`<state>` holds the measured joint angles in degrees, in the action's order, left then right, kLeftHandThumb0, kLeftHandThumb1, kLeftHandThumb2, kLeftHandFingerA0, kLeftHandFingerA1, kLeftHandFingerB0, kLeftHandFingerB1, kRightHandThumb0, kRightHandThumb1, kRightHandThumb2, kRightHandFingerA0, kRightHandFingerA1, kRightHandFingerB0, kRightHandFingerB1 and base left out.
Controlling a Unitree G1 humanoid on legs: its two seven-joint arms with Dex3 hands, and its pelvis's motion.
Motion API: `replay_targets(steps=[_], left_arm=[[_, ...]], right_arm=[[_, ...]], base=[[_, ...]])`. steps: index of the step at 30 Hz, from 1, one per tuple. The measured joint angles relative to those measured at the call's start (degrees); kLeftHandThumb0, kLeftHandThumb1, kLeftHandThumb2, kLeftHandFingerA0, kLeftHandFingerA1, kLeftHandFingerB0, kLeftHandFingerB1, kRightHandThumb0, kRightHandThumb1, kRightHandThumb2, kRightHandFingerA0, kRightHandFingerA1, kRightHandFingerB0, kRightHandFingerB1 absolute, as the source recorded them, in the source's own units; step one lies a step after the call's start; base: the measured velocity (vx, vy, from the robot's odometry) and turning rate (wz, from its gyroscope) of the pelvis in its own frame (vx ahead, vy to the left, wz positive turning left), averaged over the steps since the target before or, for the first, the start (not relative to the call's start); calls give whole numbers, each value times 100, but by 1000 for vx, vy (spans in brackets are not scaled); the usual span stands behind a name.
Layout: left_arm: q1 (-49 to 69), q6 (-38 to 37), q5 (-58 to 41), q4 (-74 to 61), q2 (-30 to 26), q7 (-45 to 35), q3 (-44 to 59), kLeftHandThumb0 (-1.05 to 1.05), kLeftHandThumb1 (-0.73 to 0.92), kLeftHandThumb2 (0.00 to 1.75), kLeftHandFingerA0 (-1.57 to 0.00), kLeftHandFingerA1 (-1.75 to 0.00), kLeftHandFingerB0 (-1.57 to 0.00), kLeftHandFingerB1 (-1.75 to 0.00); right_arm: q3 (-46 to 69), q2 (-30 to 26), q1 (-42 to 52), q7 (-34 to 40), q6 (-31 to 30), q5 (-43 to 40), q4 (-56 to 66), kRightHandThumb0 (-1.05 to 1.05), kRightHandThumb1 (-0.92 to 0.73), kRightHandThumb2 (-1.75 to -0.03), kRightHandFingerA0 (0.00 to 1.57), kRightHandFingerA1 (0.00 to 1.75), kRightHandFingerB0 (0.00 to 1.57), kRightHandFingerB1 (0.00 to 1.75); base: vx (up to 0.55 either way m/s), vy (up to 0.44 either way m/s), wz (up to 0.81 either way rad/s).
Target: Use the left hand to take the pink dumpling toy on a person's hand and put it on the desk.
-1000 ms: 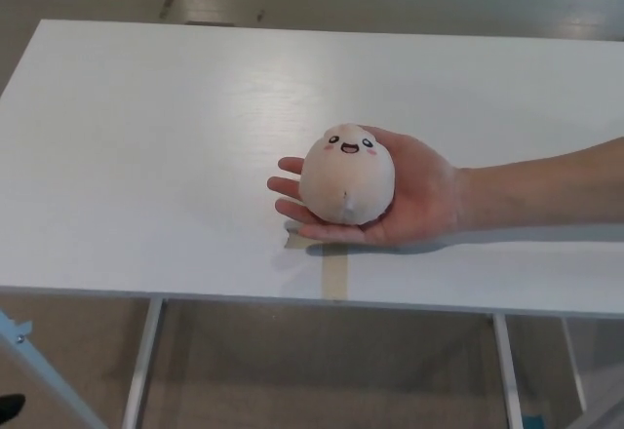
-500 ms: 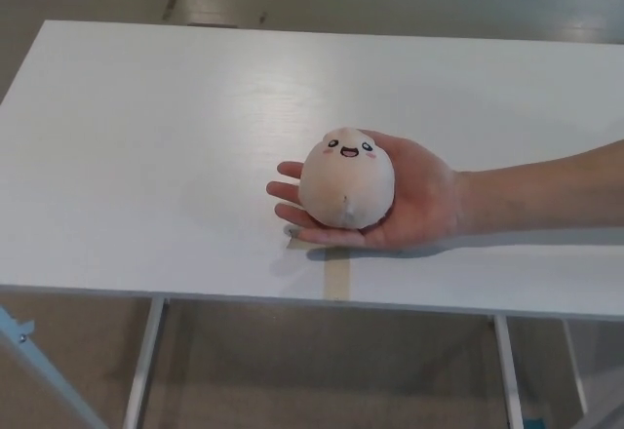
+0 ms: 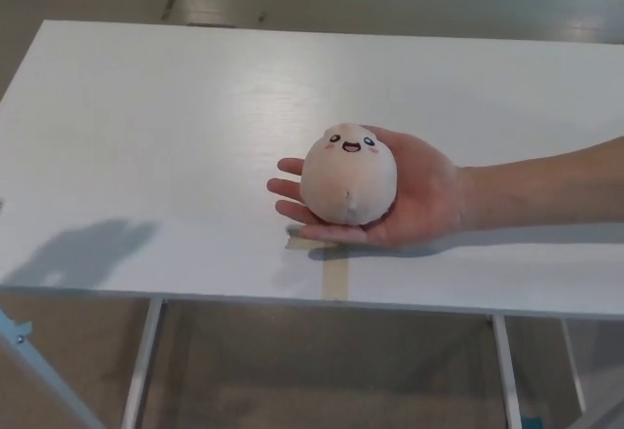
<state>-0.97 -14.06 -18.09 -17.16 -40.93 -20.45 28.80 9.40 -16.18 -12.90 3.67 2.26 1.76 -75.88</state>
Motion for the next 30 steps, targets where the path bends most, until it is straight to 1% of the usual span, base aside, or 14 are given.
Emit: replay_targets(steps=[1, 2, 4, 5, 11, 12, 16, 22, 23, 25, 26, 27, 28, 30], left_arm=[[0, 0, 0, 0, 0, 0, 0, -54, 38, 67, -42, -47, -34, -41], [-630, 138, 12, -42, -65, -5, -281, -54, 38, 67, -42, -47, -33, -41], [-688, 156, 14, -40, -66, -5, -310, -54, 38, 67, -42, -47, -33, -41], [-688, 156, 14, -40, -66, -5, -310, -51, 44, 54, -45, -38, -36, -32], [-2480, 511, 312, 262, -14, -105, -1411, -52, 44, 54, -44, -38, -32, -31], [-2508, 516, 323, 271, -12, -107, -1432, -59, 39, 68, -38, -45, -25, -38], [-3574, 713, 700, 736, 136, -258, -2332, -56, 38, 67, -29, -42, -23, -37], [-4536, 915, 1286, 1315, 373, -367, -3354, -56, 38, 66, -25, -40, -21, -36], [-4668, 952, 1387, 1421, 411, -377, -3528, -26, 22, 83, -10, -51, -9, -50], [-4861, 999, 1564, 1594, 471, -395, -3803, -26, 22, 83, -9, -51, -9, -50], [-4991, 1029, 1693, 1723, 518, -404, -3992, -56, 38, 66, -22, -40, -17, -36], [-5061, 1048, 1767, 1804, 552, -406, -4104, -57, 38, 67, -22, -40, -17, -35], [-5142, 1065, 1856, 1901, 590, -408, -4238, -26, 23, 83, -9, -51, -9, -50], [-5259, 1091, 2014, 2057, 648, -409, -4450, -27, 23, 83, -8, -51, -8, -50]], right_arm=[[0, 0, 0, 0, 0, 0, 0, -39, -58, -88, 42, 53, 48, 56], [-3, -3, -20, -2, 0, -2, -1, -39, -58, -88, 42, 53, 49, 56], [-3, -5, -21, -2, -3, -2, -4, -39, -58, -89, 42, 53, 49, 56], [-3, -5, -21, -2, -3, -2, -4, -39, -58, -89, 42, 53, 50, 56], [-8, -15, -89, -18, -13, -2, -6, -39, -58, -88, 43, 53, 48, 56], [-8, -15, -90, -19, -13, -2, -6, -39, -58, -89, 44, 54, 49, 56], [-12, -18, -108, -36, -22, -2, -6, -38, -58, -88, 44, 54, 49, 56], [-22, -22, -113, -47, -38, -2, -8, -39, -58, -88, 44, 54, 47, 55], [-24, -23, -115, -49, -42, -2, -7, -39, -58, -88, 43, 53, 47, 55], [-27, -23, -124, -53, -44, -3, -4, -39, -58, -88, 42, 53, 47, 55], [-28, -24, -125, -57, -47, -3, -6, -39, -58, -88, 42, 53, 47, 55], [-28, -24, -128, -59, -48, -3, -5, -39, -57, -87, 41, 53, 45, 54], [-29, -24, -130, -62, -49, -3, -4, -40, -57, -87, 41, 52, 44, 53], [-32, -24, -138, -70, -50, -2, -4, -40, -57, -87, 40, 52, 43, 53]], base=[[0, 0, 0], [0, 0, 12], [0, 0, 0], [0, 0, 0], [0, 0, 2], [0, 0, 0], [0, 0, 0], [0, 0, 0], [0, 0, 0], [0, 0, 0], [0, 0, 0], [0, 0, 0], [0, 0, 0], [0, 0, 0]])
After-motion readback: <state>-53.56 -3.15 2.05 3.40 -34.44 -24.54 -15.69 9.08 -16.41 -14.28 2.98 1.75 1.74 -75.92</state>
